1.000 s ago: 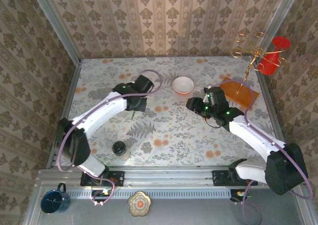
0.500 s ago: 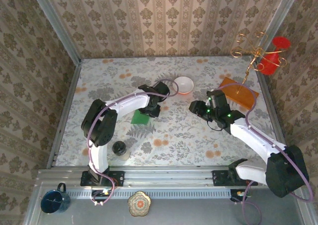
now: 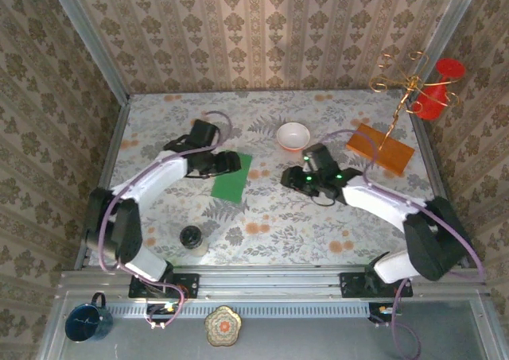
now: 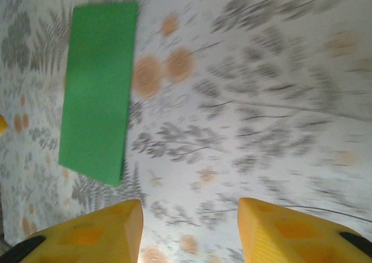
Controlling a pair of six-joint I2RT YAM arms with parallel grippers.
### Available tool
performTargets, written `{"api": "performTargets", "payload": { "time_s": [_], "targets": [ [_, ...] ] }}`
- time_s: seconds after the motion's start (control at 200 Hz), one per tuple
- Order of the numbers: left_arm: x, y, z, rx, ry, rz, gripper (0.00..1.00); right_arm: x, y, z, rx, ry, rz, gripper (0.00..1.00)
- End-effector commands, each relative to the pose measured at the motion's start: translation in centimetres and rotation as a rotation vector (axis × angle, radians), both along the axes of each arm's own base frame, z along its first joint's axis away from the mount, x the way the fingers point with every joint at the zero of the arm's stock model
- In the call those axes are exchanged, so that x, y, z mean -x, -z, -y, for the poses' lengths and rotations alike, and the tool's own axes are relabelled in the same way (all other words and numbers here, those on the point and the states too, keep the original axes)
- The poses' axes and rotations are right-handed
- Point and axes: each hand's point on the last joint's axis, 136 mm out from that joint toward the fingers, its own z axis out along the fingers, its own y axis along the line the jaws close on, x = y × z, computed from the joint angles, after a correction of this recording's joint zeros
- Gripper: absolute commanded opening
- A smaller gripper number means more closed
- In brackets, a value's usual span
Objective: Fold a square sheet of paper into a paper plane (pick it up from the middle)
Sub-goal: Turn over the paper at the center of the table, then move the paper to the center of the table.
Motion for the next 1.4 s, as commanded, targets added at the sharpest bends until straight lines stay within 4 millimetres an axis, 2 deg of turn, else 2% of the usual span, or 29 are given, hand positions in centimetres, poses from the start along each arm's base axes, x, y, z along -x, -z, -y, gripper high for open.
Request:
{"api": "performTargets", "payload": {
  "time_s": [0.0,0.1,0.215,0.41,0.61,0.765,0.89,1.005,1.1,1.22,1.26,1.315,1.396],
  "targets": [
    [0.4,0.0,-3.4,0.032,-0.107,0.003,0.82,-0.6,-0.4,-5.4,-0.051,-0.084,0.0,0.47],
    [0.9,0.0,-6.3,0.068,-0.191,0.021,0.91,-0.8,0.4,-9.7,-0.049,-0.15,-0.018,0.44],
    [1.5,0.1,-8.3,0.115,-0.258,0.027,1.0,-1.5,1.9,-12.9,-0.049,-0.175,-0.055,0.42],
    [2.2,0.8,-9.1,0.135,-0.279,-0.007,1.0,-2.9,4.2,-15.2,-0.039,-0.196,-0.106,0.4],
    [1.9,1.3,-8.7,0.16,-0.275,-0.03,1.0,-3.2,6.3,-16.2,-0.006,-0.234,-0.153,0.4],
    [1.7,1.6,-8.1,0.185,-0.262,-0.049,0.99,-2.9,8.4,-15.7,0.048,-0.242,-0.199,0.4],
    [1.7,1.9,-7.8,0.196,-0.246,-0.061,0.98,-2.2,9.6,-14.4,0.108,-0.255,-0.224,0.4],
    [1.8,2.0,-7.2,0.198,-0.216,-0.069,0.98,-0.9,10.4,-12.0,0.168,-0.288,-0.245,0.4],
    [2.1,2.2,-6.3,0.193,-0.172,-0.084,0.98,1.1,10.7,-9.1,0.219,-0.356,-0.257,0.4],
    [2.3,2.5,-4.9,0.194,-0.126,-0.104,0.98,3.6,10.2,-5.6,0.221,-0.451,-0.265,0.4],
    [2.4,2.6,-4.3,0.205,-0.116,-0.11,0.98,3.8,9.7,-5.0,0.193,-0.455,-0.266,0.4],
    [2.5,2.7,-3.3,0.225,-0.096,-0.119,0.98,3.7,8.4,-4.4,0.14,-0.442,-0.248,0.4],
    [2.9,3.0,-1.7,0.241,-0.072,-0.141,0.98,2.6,5.3,-4.3,0.066,-0.38,-0.168,0.41]
  ]
}}
